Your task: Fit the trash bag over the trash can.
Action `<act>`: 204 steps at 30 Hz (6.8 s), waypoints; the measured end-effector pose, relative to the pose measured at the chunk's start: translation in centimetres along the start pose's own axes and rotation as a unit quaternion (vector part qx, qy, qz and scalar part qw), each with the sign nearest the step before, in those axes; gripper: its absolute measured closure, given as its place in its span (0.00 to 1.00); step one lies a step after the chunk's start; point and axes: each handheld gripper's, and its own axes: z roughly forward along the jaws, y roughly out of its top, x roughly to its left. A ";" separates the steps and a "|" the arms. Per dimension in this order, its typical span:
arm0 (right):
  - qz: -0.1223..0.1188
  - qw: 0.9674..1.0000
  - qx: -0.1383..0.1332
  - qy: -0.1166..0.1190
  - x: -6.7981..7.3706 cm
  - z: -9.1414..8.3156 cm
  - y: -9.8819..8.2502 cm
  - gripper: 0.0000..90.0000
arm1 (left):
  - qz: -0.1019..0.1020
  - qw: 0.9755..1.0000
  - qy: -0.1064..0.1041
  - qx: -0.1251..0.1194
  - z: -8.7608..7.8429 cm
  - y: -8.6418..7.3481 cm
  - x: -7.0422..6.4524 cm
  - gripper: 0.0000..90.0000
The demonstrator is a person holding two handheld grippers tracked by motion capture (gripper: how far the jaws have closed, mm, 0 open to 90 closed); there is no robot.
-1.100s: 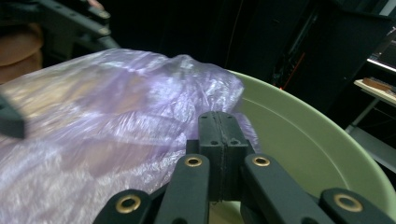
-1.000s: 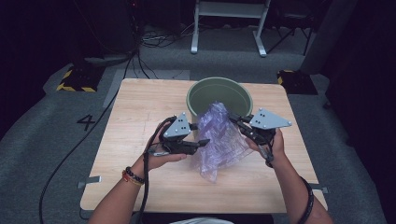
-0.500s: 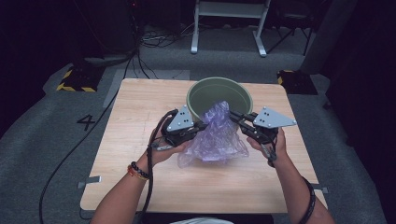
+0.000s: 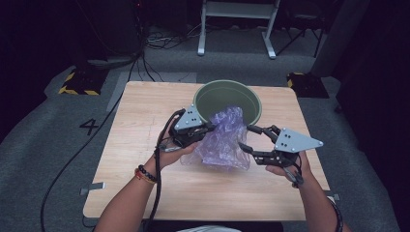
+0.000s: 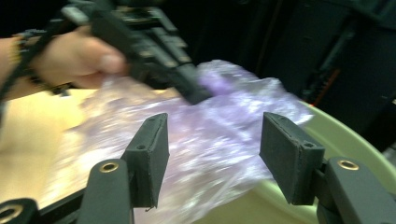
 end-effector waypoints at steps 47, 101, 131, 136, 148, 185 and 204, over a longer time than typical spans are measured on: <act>-0.008 0.994 0.031 -0.101 -0.4 2.5 -0.2 1.00 | -0.021 0.999 -0.027 -0.040 -5.2 -0.9 -1.5 0.20; 0.018 0.990 0.049 -0.131 -1.9 3.4 0.3 1.00 | 0.050 0.999 0.003 0.018 -2.5 -2.0 -8.0 0.71; 0.022 0.989 0.060 -0.134 -2.3 3.7 -0.1 1.00 | 0.097 0.994 0.039 0.010 -2.9 -3.0 -9.7 0.82; 0.026 0.988 0.062 -0.140 -2.5 3.6 -0.4 1.00 | 0.077 0.996 0.032 -0.021 -5.0 -2.2 -8.1 0.97; 0.025 0.986 0.063 -0.152 -3.0 3.1 -0.6 1.00 | 0.049 0.996 0.062 -0.044 -6.0 -1.2 -3.9 1.00; 0.099 0.964 0.091 -0.230 -11.6 2.2 -3.4 1.00 | 0.002 0.989 0.149 -0.024 -0.7 0.3 8.8 1.00; 0.146 0.952 0.119 -0.243 -16.0 5.3 -5.6 0.99 | -0.039 0.983 0.179 0.027 3.5 -1.1 12.9 1.00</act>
